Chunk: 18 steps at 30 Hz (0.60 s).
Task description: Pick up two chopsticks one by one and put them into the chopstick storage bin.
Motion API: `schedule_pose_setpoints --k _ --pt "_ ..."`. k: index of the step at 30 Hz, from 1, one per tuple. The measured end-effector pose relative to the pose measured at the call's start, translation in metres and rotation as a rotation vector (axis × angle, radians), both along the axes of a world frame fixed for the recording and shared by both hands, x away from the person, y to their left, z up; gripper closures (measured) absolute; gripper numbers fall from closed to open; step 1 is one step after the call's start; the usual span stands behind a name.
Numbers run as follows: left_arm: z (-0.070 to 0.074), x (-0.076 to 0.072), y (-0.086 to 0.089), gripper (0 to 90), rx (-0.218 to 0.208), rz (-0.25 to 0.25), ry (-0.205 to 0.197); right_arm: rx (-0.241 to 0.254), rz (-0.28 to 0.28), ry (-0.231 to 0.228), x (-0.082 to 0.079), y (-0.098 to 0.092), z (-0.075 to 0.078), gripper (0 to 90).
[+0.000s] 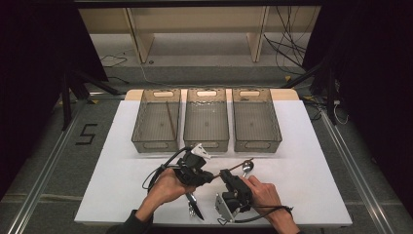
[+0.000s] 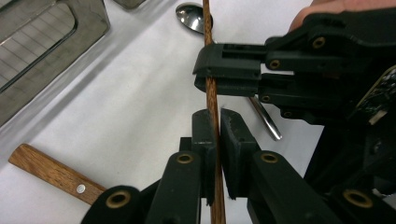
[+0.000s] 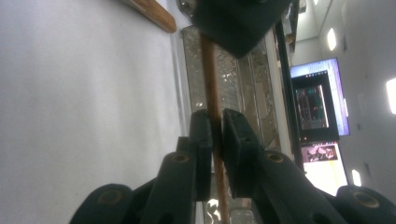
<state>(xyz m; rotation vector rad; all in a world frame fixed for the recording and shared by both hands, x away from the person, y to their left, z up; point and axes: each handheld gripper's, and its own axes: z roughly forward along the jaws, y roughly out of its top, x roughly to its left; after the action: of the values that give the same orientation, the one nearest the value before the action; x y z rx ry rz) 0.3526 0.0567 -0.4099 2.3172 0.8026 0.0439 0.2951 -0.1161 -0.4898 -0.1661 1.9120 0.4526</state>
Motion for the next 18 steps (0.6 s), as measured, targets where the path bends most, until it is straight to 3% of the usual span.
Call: schedule_pose_setpoints --k 2,4,6,7,11,18 --pt "0.001 0.001 0.002 84.4 -0.009 -0.005 0.006 0.003 -0.006 0.002 -0.001 0.0 -0.001 84.2" --pt "0.004 0.001 0.004 83.1 -0.025 -0.001 0.007 -0.037 0.002 -0.021 -0.002 0.002 0.002 85.3" --pt "0.01 0.0 0.007 82.0 -0.052 -0.004 0.002 -0.044 0.01 -0.032 -0.002 0.003 0.004 85.5" --pt "0.014 0.0 0.01 73.4 -0.077 -0.001 0.007 -0.035 0.005 -0.039 -0.003 0.004 0.005 85.6" --pt "0.027 -0.001 0.023 69.3 -0.128 0.018 -0.02 -0.044 0.017 -0.054 -0.002 0.005 0.01 85.7" --pt "0.047 0.001 0.055 45.0 -0.237 0.108 -0.085 -0.058 -0.009 -0.047 0.001 -0.001 0.019 85.7"
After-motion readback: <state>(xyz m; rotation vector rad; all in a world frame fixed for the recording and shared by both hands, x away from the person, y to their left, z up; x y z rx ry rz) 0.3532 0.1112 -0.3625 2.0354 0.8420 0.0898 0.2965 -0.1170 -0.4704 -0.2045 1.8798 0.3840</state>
